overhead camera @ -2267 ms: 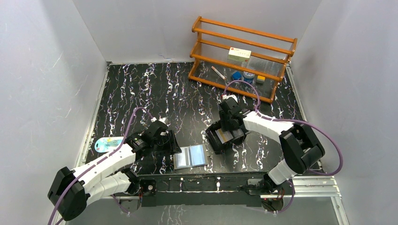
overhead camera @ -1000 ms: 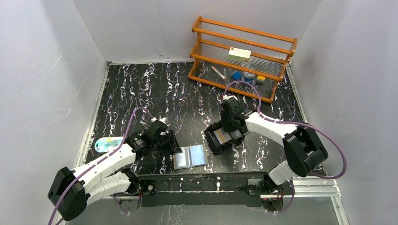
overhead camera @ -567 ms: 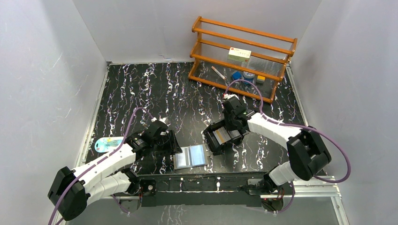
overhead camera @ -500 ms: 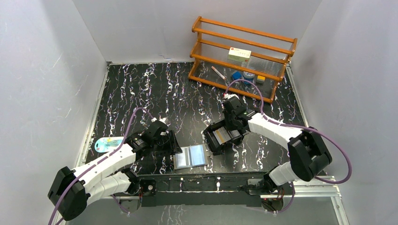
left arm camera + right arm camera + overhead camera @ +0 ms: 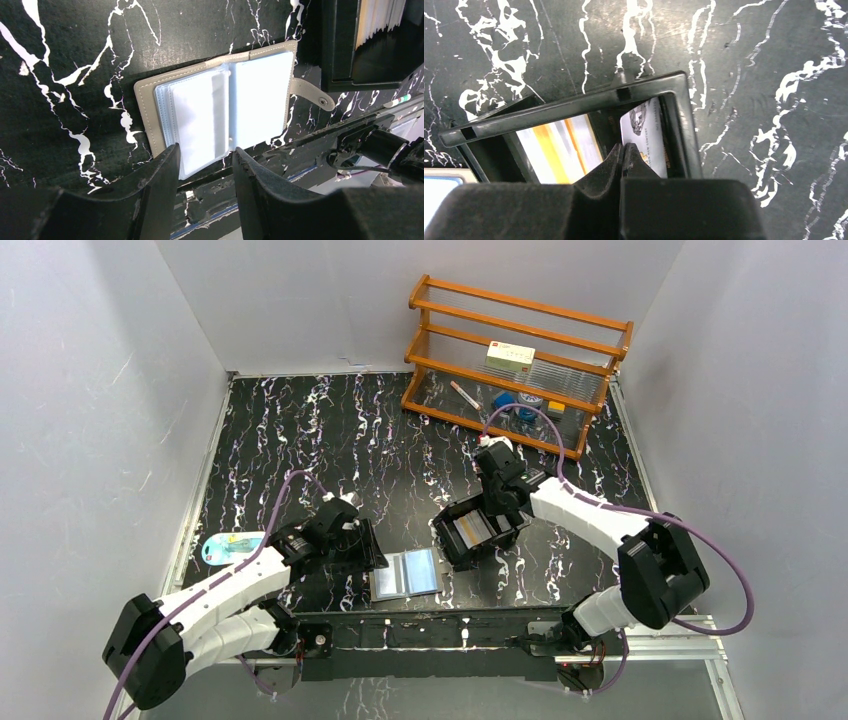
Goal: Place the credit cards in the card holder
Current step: Pick up the credit card from the storage box.
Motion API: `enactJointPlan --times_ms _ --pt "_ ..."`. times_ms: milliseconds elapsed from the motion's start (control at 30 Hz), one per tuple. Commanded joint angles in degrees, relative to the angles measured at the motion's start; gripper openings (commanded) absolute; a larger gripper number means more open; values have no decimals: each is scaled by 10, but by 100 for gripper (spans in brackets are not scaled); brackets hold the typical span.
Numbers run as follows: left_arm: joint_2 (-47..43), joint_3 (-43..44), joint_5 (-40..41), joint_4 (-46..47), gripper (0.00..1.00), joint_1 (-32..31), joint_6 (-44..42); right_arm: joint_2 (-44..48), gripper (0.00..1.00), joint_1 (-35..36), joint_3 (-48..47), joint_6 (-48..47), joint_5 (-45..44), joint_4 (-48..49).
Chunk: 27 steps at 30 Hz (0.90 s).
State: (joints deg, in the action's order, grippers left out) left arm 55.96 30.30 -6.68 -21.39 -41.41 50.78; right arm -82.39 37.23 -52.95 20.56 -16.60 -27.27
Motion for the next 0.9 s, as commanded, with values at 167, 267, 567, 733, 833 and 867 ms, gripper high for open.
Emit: enactJointPlan --times_ms 167,267,567,733,833,867 --pt "4 -4 17 -25 41 3 -2 47 0 2 -64 -5 -65 -85" --pt "9 -2 21 -37 41 4 0 63 0 2 -75 -5 -65 -94" --pt "9 3 4 -46 42 12 -1 113 0 3 -102 20 -19 -116" --pt "1 2 -12 -49 42 20 1 143 0 3 -89 63 86 -77" --pt "-9 -6 -23 -47 42 25 6 168 0 2 -47 119 169 -15" --pt "-11 -10 -27 -46 42 27 7 178 0 3 -29 138 197 9"
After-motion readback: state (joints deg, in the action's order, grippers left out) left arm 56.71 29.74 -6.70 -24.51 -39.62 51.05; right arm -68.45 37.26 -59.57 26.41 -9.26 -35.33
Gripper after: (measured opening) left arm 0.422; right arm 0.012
